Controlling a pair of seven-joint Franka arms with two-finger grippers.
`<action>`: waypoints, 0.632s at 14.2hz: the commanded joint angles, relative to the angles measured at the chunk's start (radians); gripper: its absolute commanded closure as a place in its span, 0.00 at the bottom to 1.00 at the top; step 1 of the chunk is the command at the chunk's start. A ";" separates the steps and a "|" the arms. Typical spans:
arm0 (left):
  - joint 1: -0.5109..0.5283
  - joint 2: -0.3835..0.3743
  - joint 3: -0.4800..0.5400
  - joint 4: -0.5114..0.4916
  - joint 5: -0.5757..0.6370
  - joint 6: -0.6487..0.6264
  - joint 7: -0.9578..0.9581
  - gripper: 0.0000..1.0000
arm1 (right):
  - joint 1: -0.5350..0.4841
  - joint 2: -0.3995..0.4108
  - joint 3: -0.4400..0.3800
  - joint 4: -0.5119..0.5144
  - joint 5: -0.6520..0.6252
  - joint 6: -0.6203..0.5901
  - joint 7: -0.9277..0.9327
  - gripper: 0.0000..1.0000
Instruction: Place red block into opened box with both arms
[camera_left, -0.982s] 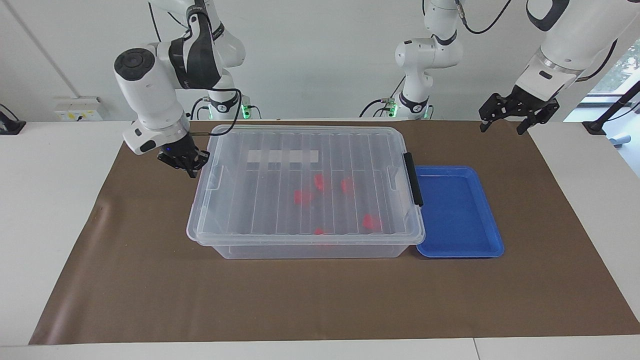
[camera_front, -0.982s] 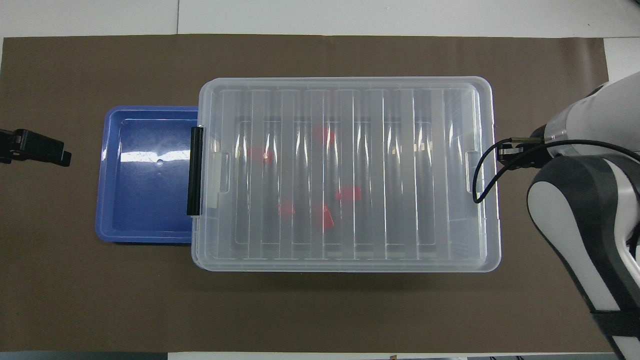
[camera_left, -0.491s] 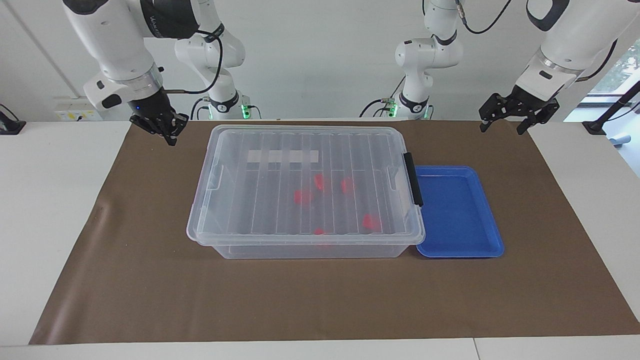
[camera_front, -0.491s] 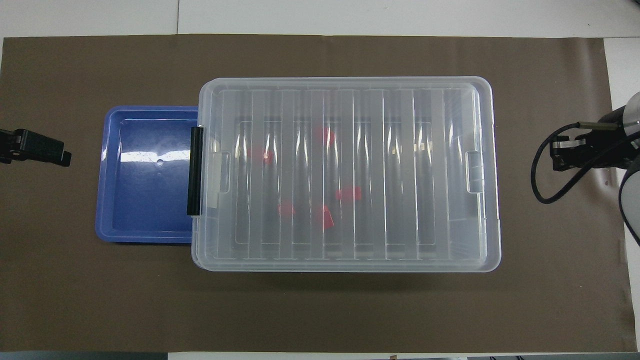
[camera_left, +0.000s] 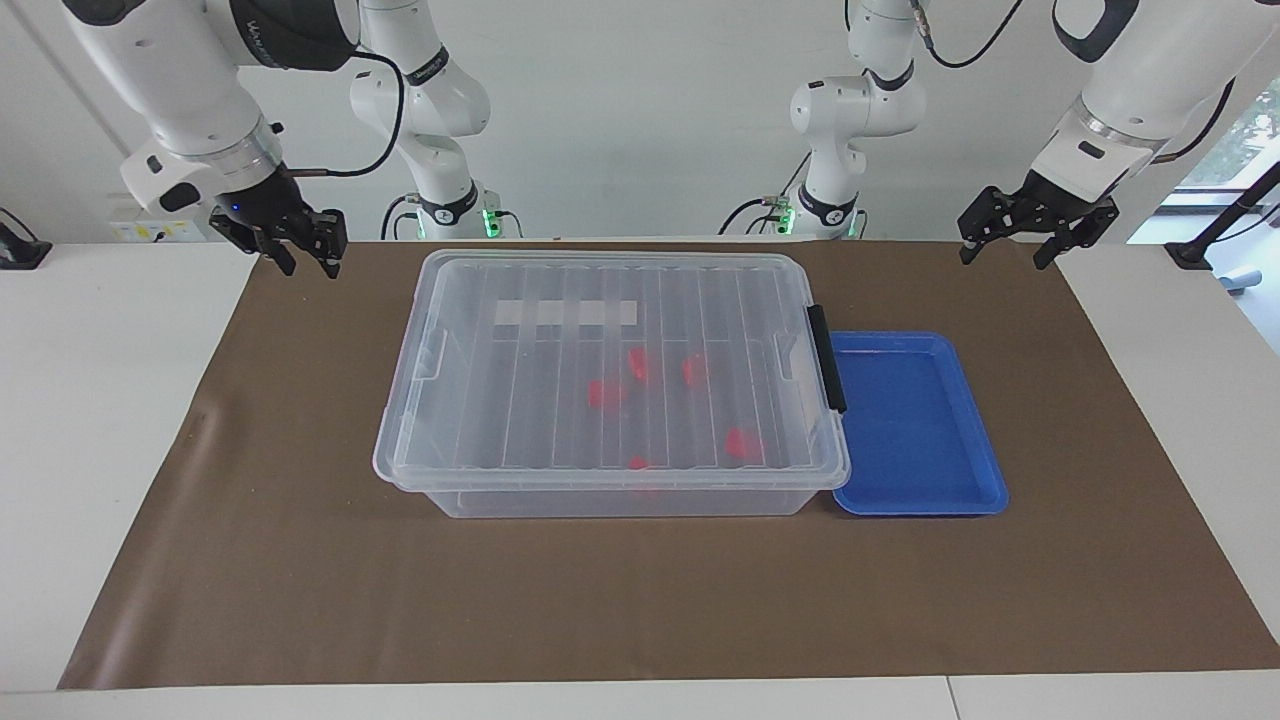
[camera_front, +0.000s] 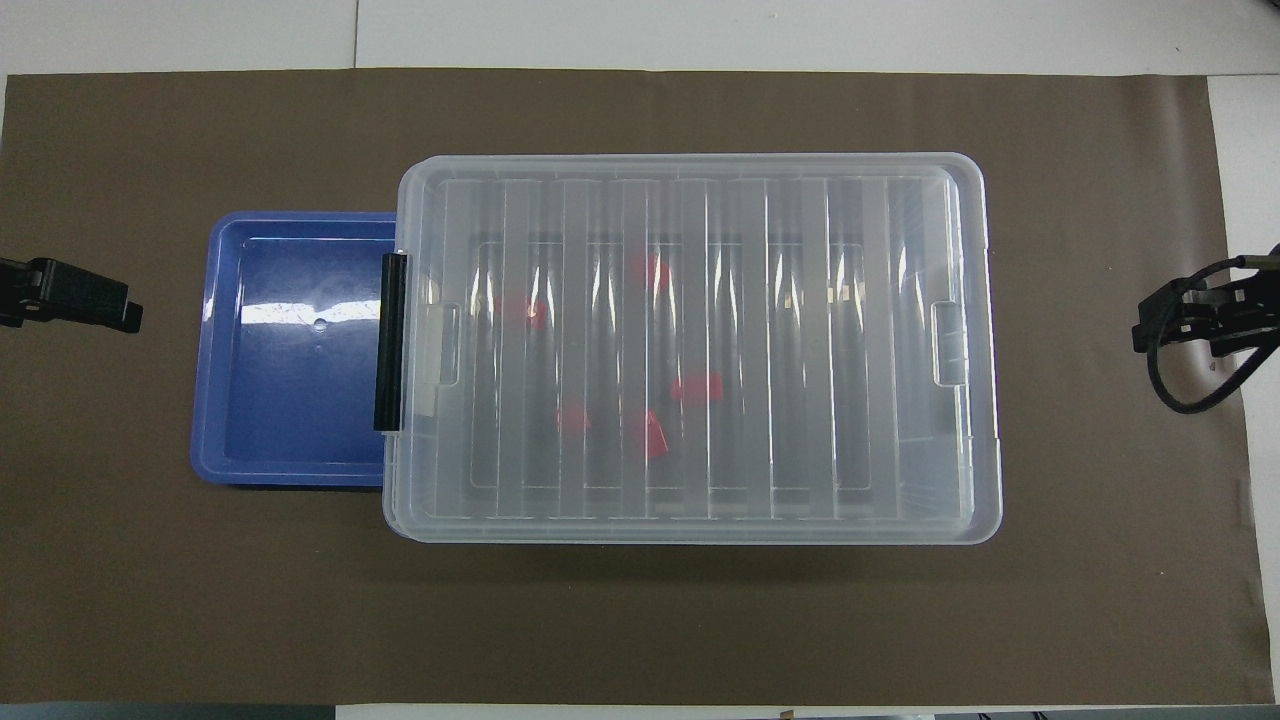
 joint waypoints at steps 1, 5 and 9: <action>-0.001 -0.024 0.009 -0.023 -0.016 0.003 0.005 0.00 | -0.002 -0.003 0.002 0.011 -0.006 -0.011 -0.016 0.00; -0.001 -0.024 0.009 -0.023 -0.016 0.003 0.005 0.00 | -0.014 -0.003 -0.030 0.001 -0.002 0.009 -0.026 0.00; -0.001 -0.024 0.009 -0.025 -0.016 0.003 0.005 0.00 | -0.005 -0.005 -0.034 0.001 -0.003 0.009 -0.035 0.00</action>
